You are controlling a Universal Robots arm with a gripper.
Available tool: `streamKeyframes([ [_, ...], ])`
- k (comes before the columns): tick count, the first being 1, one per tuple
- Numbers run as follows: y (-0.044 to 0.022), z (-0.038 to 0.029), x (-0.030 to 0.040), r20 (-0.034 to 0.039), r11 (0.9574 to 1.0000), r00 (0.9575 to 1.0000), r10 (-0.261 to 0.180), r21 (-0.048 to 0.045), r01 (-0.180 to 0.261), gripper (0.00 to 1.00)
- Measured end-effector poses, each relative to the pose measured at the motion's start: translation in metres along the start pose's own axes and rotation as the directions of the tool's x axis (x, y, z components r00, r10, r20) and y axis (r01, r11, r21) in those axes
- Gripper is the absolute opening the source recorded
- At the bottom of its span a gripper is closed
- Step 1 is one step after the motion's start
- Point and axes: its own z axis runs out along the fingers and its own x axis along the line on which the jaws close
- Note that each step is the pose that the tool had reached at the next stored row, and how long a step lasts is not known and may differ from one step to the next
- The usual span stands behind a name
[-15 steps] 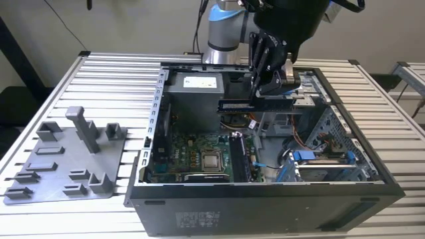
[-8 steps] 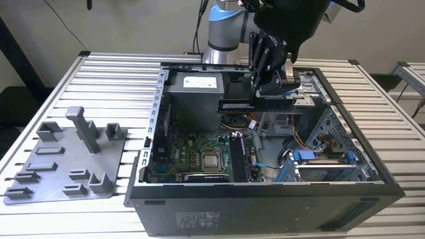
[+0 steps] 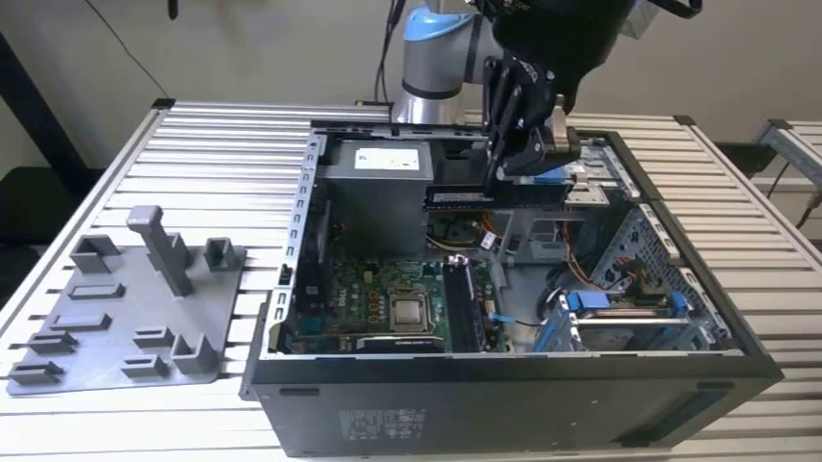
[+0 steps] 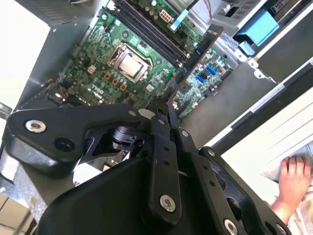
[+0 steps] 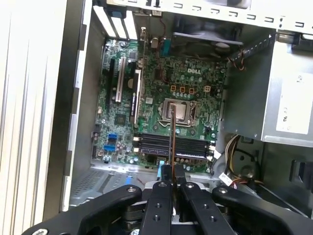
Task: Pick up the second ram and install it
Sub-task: 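Pick up the second ram and move it above second insertion slot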
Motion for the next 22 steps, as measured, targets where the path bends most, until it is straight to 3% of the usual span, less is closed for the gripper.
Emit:
streamKeyframes([
  [13, -0.0099, 0.0004, -0.0346, -0.0001, 1.0000, 1.0000, 0.000, 0.0004, 0.000, 0.13],
  [22, -0.0119, 0.0007, -0.0400, 0.0023, 0.9992, 0.9992, 0.039, 0.0054, -0.039, 0.13],
])
